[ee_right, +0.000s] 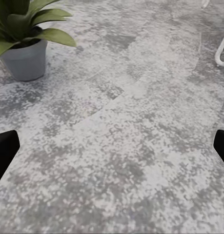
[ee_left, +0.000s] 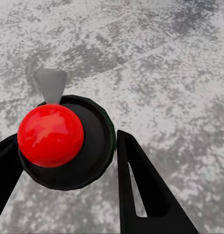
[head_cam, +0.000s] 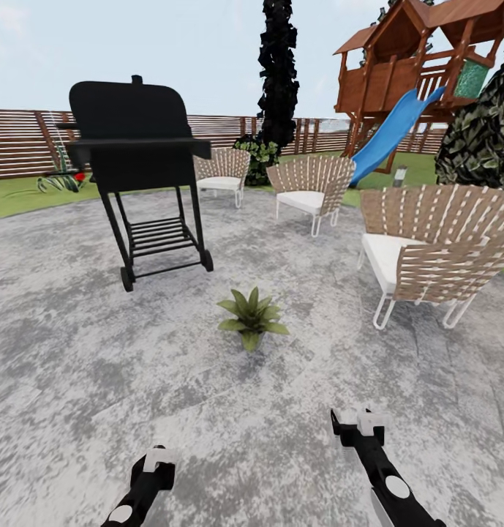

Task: Pick up the pesticide atomizer in the garden and spray insectifuge to fully cover both potted plants in the garden.

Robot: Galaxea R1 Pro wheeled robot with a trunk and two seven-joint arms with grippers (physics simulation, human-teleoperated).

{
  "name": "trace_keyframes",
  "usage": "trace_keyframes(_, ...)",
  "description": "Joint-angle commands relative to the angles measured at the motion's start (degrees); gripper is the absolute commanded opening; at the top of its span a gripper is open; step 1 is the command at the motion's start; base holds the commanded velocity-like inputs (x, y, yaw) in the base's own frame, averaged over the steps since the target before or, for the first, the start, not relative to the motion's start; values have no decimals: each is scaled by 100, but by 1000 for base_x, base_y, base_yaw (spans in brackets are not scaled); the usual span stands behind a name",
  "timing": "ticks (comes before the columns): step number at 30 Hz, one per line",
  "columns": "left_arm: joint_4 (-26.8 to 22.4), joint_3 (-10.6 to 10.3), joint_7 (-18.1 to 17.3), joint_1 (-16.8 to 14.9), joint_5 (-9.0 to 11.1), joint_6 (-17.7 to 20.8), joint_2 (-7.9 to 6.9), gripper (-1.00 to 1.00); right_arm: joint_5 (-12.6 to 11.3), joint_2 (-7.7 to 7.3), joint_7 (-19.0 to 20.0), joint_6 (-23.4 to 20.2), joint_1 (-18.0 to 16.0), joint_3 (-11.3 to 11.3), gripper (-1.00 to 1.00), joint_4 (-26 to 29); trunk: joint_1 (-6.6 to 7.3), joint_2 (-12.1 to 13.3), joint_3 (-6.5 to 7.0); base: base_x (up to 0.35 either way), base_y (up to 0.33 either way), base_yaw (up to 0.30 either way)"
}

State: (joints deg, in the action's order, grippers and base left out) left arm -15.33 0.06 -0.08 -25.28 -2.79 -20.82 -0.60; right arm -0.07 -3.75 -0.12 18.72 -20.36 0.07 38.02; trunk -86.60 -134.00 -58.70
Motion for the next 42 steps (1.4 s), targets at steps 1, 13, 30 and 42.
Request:
trace_keyframes(1,3,3,-1,-3,-29,-19,-1,-100,-1,2,-3,18,-3,1,100,-5,-2,-2,-5,293,-138,0)
trace_keyframes(13,3,3,-2,-3,-29,-28,-1,-100,-2,-2,1,18,-3,2,100,-5,-2,-2,-5,262,-167,0)
trace_keyframes(30,2,11,-1,-3,-29,-36,-1,-100,7,5,-5,18,-3,2,100,-5,-2,-2,-5,218,-202,30)
trace_keyframes(42,3,8,-1,-3,-29,-36,7,-100,-1,0,-6,19,-3,-5,100,11,-2,-2,-5,195,-218,89)
